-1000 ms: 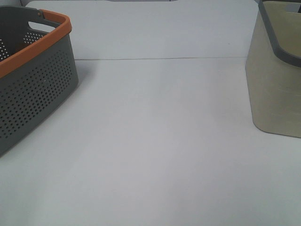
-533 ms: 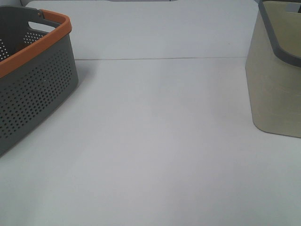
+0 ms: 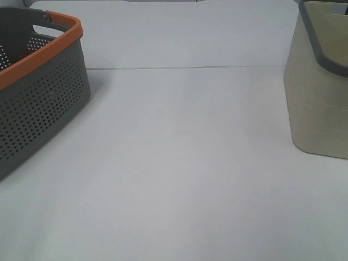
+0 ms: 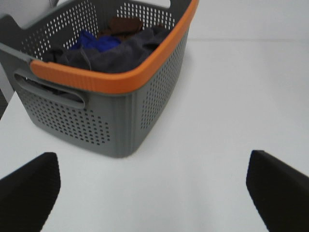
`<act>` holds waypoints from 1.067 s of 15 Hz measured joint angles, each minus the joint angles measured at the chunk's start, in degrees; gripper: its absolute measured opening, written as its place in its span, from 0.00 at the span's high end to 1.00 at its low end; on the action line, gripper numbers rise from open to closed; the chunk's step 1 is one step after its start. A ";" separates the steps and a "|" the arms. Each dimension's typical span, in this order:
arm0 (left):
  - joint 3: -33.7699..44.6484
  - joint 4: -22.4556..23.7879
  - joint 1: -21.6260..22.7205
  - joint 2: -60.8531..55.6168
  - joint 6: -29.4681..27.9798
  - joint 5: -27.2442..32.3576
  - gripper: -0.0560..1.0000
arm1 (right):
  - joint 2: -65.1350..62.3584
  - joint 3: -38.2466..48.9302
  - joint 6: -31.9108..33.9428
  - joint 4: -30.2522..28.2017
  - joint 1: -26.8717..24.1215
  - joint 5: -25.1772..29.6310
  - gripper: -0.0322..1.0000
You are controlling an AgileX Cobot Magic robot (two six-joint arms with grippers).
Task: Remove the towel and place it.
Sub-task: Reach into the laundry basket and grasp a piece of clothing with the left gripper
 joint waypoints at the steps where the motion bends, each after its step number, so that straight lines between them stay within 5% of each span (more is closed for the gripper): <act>1: -1.66 0.80 0.00 1.26 -2.23 -0.46 0.01 | 0.00 0.00 0.00 0.00 0.00 0.00 0.04; 8: -20.97 5.67 0.00 33.12 -16.73 0.34 0.01 | 0.00 0.00 0.00 0.00 0.00 0.00 0.04; 16: -44.98 6.30 0.00 72.88 -25.95 2.98 0.01 | 0.00 0.00 0.00 0.00 0.00 0.00 0.04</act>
